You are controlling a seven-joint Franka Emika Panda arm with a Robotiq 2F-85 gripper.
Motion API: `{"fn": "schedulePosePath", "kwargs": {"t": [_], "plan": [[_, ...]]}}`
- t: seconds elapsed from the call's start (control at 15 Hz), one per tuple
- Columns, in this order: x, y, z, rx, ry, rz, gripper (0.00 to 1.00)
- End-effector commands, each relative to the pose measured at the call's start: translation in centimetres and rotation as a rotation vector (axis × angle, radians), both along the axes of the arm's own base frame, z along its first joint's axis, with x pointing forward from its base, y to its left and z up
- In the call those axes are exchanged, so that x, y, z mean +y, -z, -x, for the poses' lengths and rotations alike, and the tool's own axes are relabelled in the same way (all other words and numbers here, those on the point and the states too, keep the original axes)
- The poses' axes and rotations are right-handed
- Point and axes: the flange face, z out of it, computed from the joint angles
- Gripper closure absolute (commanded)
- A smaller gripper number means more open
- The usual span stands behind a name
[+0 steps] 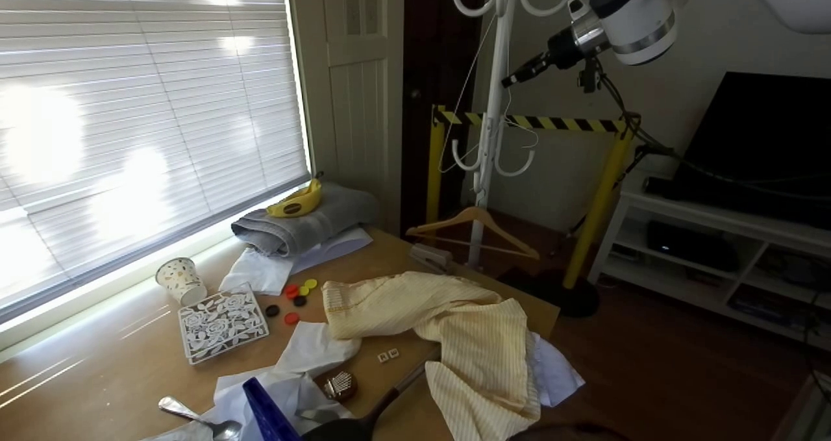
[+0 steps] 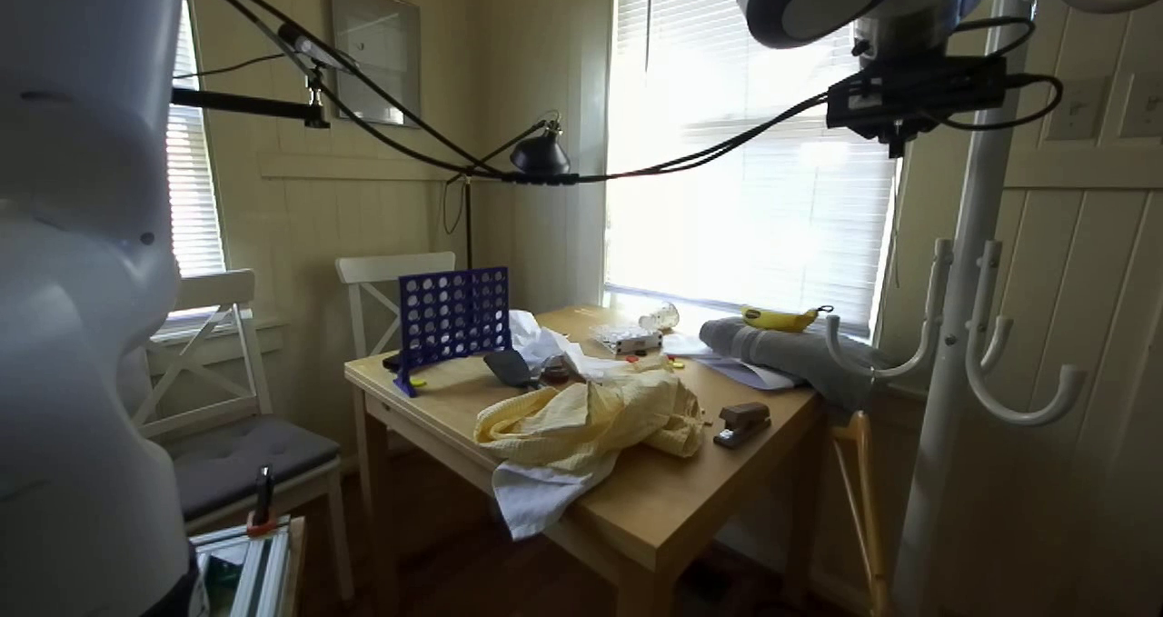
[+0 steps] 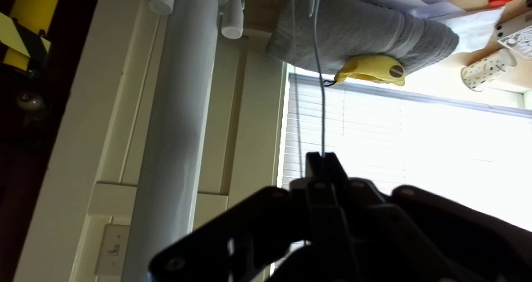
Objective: Take the hanger off the coat hook and place it on the table
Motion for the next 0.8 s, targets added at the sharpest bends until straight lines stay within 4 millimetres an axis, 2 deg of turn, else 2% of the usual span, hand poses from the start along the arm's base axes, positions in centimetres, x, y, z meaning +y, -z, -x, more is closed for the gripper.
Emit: {"fn": "schedulePosePath", "kwargs": {"t": [0.0,0.4,0.73], "plan": [[0.3,-1.1,0.4,-0.016,-0.055,0.011,0.99],[0.6,-6.5,3.1,-0.128,-0.049,0.122,0.99],[2.2,-9.7,3.2,-0.274,-0.085,0.203,0.99]]}}
